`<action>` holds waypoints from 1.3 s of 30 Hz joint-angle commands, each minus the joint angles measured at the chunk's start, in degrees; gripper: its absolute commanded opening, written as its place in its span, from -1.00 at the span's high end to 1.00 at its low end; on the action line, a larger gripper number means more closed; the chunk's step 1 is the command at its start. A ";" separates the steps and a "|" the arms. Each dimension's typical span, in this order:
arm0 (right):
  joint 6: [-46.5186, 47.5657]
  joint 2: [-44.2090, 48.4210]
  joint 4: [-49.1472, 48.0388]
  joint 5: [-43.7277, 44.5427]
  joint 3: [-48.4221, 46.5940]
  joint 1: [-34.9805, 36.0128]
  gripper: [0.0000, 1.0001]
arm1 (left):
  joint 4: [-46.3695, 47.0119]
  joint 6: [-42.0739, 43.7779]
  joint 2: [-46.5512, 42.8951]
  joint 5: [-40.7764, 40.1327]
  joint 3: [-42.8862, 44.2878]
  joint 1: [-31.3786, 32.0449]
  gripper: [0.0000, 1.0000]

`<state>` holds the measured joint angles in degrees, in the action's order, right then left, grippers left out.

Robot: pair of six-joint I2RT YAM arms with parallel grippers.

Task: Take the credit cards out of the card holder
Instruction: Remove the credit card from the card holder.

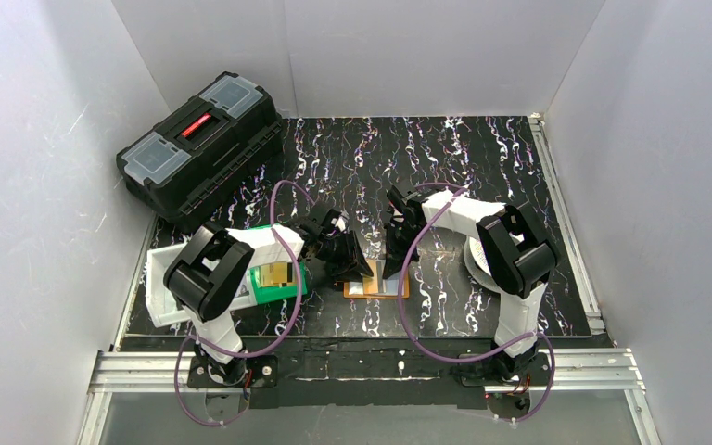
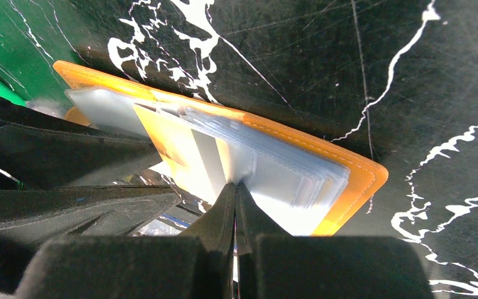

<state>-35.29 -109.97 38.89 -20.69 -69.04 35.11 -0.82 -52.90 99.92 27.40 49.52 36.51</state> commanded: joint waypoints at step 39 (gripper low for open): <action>3.06 -4.26 -4.28 13.46 8.30 -0.11 0.97 | 2.13 -8.64 -10.56 -3.61 -6.77 -0.40 1.00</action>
<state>-34.57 -108.29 36.07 -21.47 -66.81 34.98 9.54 -64.79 94.11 26.11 40.25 35.88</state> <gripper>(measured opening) 0.022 0.007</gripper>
